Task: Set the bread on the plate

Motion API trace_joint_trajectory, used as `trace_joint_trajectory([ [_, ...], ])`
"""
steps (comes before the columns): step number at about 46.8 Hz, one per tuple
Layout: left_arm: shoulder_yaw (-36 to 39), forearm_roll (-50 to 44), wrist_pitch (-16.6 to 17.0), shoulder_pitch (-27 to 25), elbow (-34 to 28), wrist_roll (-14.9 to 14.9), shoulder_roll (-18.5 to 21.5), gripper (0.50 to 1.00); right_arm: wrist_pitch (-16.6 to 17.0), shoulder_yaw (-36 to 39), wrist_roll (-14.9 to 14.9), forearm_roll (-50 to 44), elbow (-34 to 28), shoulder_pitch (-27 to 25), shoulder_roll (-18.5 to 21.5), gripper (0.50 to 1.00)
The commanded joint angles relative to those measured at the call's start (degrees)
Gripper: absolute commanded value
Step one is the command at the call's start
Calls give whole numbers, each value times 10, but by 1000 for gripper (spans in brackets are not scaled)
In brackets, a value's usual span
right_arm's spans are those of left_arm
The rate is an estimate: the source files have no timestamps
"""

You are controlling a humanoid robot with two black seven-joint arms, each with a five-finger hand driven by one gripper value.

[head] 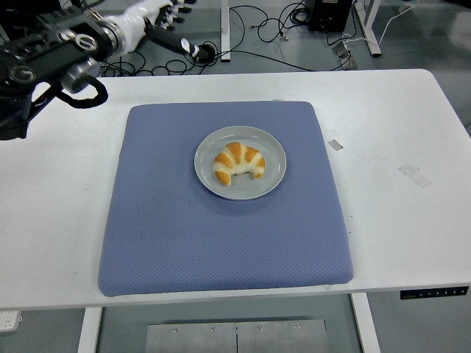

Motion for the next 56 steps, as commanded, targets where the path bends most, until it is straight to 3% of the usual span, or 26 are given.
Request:
trace_joint_trajectory([
  [1, -33, -1, -12, 8, 0, 2, 8, 986, 0, 0, 0, 0, 0, 0, 0, 1000],
  [9, -65, -2, -20, 21, 1, -2, 25, 986, 0, -1, 0, 0, 0, 0, 0, 1000],
  [29, -261, -3, -32, 131, 22, -1, 38, 986, 0, 0, 0, 0, 0, 0, 0, 1000],
  [36, -269, -24, -38, 157, 35, -7, 36, 986, 0, 0, 0, 0, 0, 1, 0, 1000],
  [47, -269, -114, -45, 169, 147, -32, -10, 986, 0, 0, 0, 0, 0, 0, 0, 1000],
  [56, -271, -144, -88, 165, 213, -72, -43, 986, 0, 0, 0, 0, 0, 0, 0, 1000],
])
